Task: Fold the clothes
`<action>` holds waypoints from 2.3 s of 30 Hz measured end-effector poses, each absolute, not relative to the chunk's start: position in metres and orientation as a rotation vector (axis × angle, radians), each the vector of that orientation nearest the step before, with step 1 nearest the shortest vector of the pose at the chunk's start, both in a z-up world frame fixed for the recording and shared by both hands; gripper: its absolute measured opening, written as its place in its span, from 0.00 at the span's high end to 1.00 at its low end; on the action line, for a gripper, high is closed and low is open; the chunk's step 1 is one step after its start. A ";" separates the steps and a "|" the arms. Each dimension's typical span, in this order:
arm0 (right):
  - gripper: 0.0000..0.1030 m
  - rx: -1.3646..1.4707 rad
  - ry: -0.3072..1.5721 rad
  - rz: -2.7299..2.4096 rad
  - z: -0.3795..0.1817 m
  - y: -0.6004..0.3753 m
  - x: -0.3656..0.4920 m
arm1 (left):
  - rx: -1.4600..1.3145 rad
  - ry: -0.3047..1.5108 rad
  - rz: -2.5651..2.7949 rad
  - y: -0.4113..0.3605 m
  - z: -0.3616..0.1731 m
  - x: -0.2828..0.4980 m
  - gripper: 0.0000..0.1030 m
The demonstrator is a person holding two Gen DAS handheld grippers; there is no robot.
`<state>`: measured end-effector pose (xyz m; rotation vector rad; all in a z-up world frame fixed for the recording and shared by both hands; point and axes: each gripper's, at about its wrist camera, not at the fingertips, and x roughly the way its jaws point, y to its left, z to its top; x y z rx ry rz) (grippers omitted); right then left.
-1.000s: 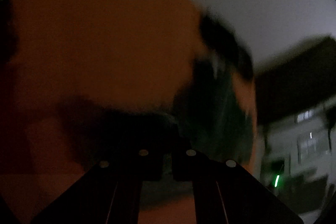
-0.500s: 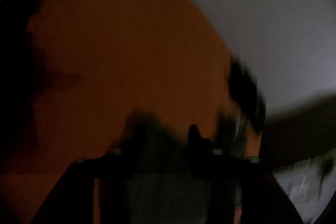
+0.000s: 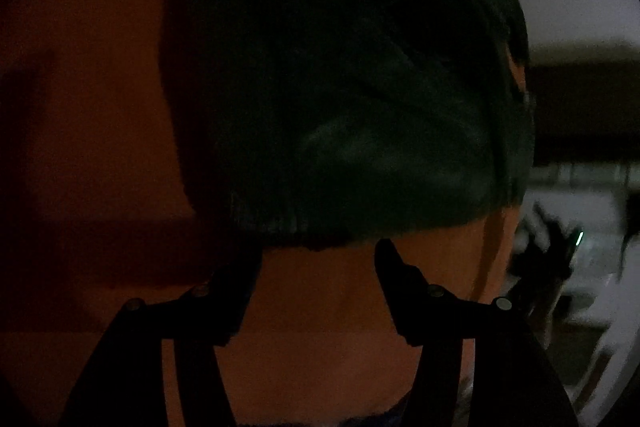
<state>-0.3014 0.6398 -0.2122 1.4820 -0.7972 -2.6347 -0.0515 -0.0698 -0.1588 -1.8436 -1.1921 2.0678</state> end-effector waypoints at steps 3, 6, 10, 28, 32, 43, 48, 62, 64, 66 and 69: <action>0.41 1.488 -0.884 -2.623 -0.218 0.649 -0.301 | -1.772 -1.474 2.050 -0.080 -0.171 -0.041 0.64; 0.41 1.494 -0.971 -2.610 -0.224 0.658 -0.301 | -1.719 -1.612 2.057 -0.092 -0.168 -0.033 0.89; 0.41 1.497 -1.052 -2.585 -0.231 0.666 -0.299 | -1.631 -1.565 2.202 -0.128 -0.121 -0.009 0.91; 0.36 1.479 -0.926 -2.410 -0.235 0.631 -0.271 | -1.400 -1.921 2.434 -0.296 -0.105 0.077 0.94; 0.35 1.463 -0.837 -2.355 -0.242 0.601 -0.284 | -1.442 -1.852 2.361 -0.275 -0.118 0.070 0.62; 0.94 1.438 -0.638 -2.414 -0.232 0.562 -0.373 | -1.395 -1.872 2.587 -0.268 -0.104 0.060 0.96; 0.94 1.136 -0.849 -2.666 -0.136 0.592 -0.304 | -1.187 -1.819 2.636 -0.287 -0.031 0.060 0.96; 0.78 1.654 -0.693 -2.368 -0.163 0.610 -0.165 | -1.517 -1.872 2.497 -0.309 -0.086 0.083 0.95; 0.78 1.739 -0.824 -2.250 -0.194 0.635 -0.156 | -1.532 -1.911 2.469 -0.311 -0.100 0.086 0.95; 0.70 1.816 -0.950 -2.124 -0.225 0.661 -0.147 | -1.536 -1.901 2.476 -0.307 -0.104 0.076 0.95; 0.44 1.685 -1.039 -2.307 -0.207 0.716 -0.125 | -1.554 -1.837 2.517 -0.304 -0.102 0.070 0.95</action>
